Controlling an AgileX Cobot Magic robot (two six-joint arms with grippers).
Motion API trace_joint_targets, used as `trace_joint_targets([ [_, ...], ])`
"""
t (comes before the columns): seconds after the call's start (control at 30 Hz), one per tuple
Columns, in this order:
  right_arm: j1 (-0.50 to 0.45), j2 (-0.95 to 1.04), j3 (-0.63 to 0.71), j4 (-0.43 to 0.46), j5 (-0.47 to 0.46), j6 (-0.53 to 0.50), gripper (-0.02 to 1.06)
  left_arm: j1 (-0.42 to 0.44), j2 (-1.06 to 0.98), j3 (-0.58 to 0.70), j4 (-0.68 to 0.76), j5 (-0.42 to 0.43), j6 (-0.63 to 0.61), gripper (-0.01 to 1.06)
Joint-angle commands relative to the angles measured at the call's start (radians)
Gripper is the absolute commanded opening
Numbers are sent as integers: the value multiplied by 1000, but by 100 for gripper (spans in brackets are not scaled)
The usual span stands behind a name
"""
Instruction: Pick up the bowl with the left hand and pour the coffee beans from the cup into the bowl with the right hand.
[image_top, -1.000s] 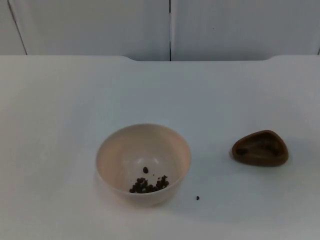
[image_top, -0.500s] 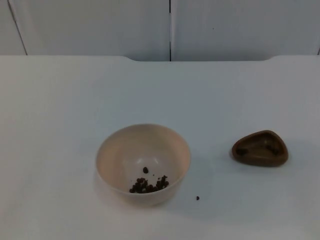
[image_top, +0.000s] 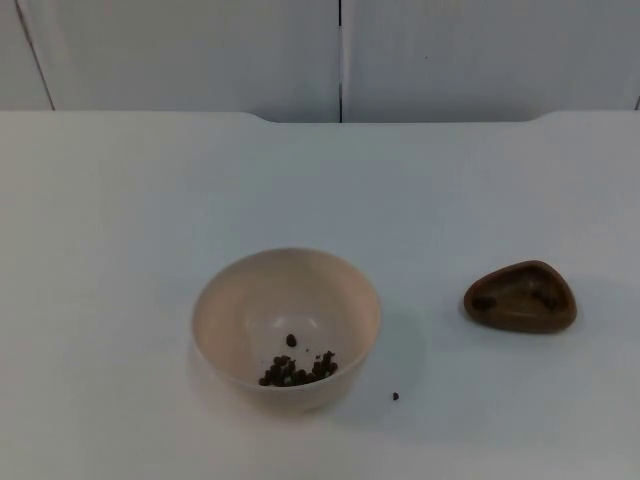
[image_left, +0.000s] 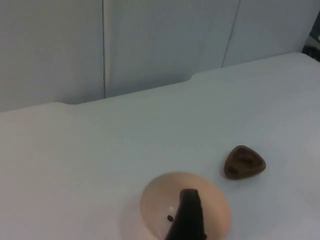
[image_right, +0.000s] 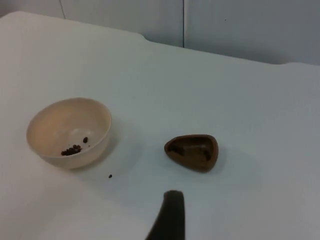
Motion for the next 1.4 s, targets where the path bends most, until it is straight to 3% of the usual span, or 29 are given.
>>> trace_joint_targets([
  [0.0,-1,-32,3,-4,26,-9,72,1,-40,6,8,38,4,68],
  [0.3,-1,-100,83,-16,49,-9,72,1,-198,31,37,164,11,68],
  [0.6,-1,-100,118,-29,49,1,72,1,-263,173,37,169,8,68],
  [1.0,-1,-100,118,-29,49,3,72,1,-263,170,40,178,18,68],
  [1.13,-1,-100,118,-29,49,3,72,1,-263,200,45,249,30,68],
  [1.37,-1,-100,118,-29,49,3,72,1,-263,198,39,247,32,68],
])
